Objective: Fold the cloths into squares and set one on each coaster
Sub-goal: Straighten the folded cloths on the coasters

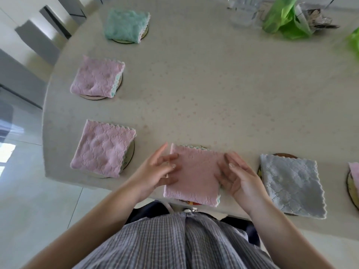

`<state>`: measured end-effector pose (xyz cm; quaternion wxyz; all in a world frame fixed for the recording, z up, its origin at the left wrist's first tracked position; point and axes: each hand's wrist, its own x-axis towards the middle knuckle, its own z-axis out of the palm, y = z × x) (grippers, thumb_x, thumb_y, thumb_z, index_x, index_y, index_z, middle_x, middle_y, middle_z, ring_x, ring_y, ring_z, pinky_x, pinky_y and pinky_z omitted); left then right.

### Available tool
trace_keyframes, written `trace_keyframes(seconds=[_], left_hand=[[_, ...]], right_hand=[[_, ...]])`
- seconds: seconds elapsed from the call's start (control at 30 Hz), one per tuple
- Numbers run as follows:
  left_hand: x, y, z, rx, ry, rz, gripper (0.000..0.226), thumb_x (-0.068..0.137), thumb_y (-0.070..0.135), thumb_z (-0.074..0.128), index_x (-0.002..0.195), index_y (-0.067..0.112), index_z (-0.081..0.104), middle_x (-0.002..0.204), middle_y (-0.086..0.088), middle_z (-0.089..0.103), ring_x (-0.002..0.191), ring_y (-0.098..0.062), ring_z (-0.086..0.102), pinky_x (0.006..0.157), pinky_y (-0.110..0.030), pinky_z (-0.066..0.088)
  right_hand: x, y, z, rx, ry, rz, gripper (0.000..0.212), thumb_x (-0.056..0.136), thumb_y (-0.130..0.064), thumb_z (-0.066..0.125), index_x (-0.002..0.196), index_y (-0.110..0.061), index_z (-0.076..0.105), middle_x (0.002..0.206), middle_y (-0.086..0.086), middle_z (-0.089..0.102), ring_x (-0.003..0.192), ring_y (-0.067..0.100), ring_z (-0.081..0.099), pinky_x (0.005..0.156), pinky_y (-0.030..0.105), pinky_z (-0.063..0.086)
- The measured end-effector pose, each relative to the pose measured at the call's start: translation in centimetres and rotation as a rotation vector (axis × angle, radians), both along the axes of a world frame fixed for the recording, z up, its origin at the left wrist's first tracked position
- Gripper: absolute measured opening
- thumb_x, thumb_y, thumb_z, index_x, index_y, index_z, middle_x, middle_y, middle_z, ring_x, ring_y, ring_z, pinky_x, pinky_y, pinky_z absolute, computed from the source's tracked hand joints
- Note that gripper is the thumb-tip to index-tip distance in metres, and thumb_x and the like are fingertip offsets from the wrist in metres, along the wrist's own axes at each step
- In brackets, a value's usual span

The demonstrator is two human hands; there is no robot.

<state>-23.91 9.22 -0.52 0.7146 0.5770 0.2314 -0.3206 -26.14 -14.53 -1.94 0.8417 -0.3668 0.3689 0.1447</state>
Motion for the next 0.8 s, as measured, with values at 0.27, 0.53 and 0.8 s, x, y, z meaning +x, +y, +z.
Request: trace_keyframes(seconds=[0.27, 0.53, 0.8], left_hand=[[-0.4, 10.4, 0.8, 0.264, -0.211, 0.321, 0.032, 0.088, -0.006, 0.052, 0.114, 0.011, 0.057, 0.103, -0.003, 0.066, 0.080, -0.011, 0.066, 0.074, -0.029, 0.055], [0.6, 22.7, -1.4, 0.803, -0.299, 0.048, 0.021, 0.086, 0.009, 0.060, 0.101, 0.024, 0.058, 0.091, 0.011, 0.062, 0.086, -0.013, 0.060, 0.068, -0.020, 0.043], [1.0, 25.2, -2.0, 0.766, -0.451, -0.305, 0.015, 0.085, 0.023, 0.065, 0.096, 0.024, 0.055, 0.086, 0.008, 0.061, 0.078, -0.008, 0.059, 0.064, -0.021, 0.043]], right_hand=[[1.2, 6.0, 2.4, -0.234, -0.079, 0.138, 0.024, 0.092, -0.004, 0.051, 0.104, -0.020, 0.065, 0.099, 0.001, 0.067, 0.072, 0.010, 0.059, 0.068, 0.027, 0.046], [2.3, 21.2, 1.9, -0.576, -0.135, 0.659, 0.018, 0.091, -0.012, 0.054, 0.101, -0.025, 0.061, 0.095, 0.000, 0.065, 0.087, 0.013, 0.063, 0.081, 0.034, 0.052], [1.7, 26.6, 0.2, -1.122, -0.276, 0.877, 0.022, 0.088, -0.017, 0.056, 0.082, -0.038, 0.057, 0.091, -0.017, 0.062, 0.081, -0.004, 0.057, 0.064, 0.012, 0.043]])
